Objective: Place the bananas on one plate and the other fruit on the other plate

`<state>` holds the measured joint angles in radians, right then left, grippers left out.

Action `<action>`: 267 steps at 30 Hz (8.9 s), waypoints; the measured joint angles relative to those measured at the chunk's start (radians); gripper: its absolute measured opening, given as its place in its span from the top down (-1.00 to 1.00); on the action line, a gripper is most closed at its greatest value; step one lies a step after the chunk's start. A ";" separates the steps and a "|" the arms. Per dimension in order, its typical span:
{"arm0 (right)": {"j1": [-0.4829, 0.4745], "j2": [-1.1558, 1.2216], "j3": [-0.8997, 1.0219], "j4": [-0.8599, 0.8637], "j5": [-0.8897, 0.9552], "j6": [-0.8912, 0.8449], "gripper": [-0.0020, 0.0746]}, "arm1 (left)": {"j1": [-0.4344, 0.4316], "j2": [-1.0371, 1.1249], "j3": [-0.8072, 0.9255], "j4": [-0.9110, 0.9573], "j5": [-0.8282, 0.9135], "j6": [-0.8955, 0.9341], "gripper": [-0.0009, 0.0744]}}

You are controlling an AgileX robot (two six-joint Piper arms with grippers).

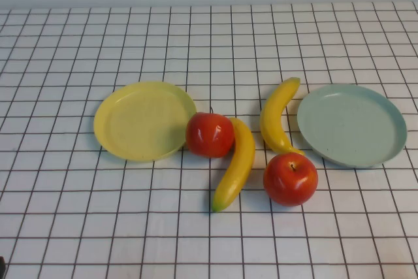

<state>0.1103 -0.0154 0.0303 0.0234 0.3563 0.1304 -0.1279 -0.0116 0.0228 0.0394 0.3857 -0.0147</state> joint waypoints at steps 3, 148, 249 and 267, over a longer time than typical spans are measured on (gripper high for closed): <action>0.000 0.000 0.000 0.000 0.000 0.000 0.99 | 0.000 0.000 0.000 0.000 0.000 0.000 0.99; 0.000 0.000 0.000 -0.002 0.000 0.000 0.99 | -0.472 1.765 -1.098 -0.062 -0.195 1.082 -0.80; 0.000 0.000 0.000 -0.002 0.000 0.000 0.99 | -0.736 1.637 -1.106 -0.341 -0.144 0.664 -0.78; 0.000 0.000 0.000 -0.002 0.000 0.000 0.99 | -0.751 1.754 -1.106 -0.440 -0.293 0.713 -0.57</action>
<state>0.1103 -0.0154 0.0308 0.0216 0.3563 0.1304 -0.8794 1.7419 -1.0834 -0.4011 0.0926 0.6986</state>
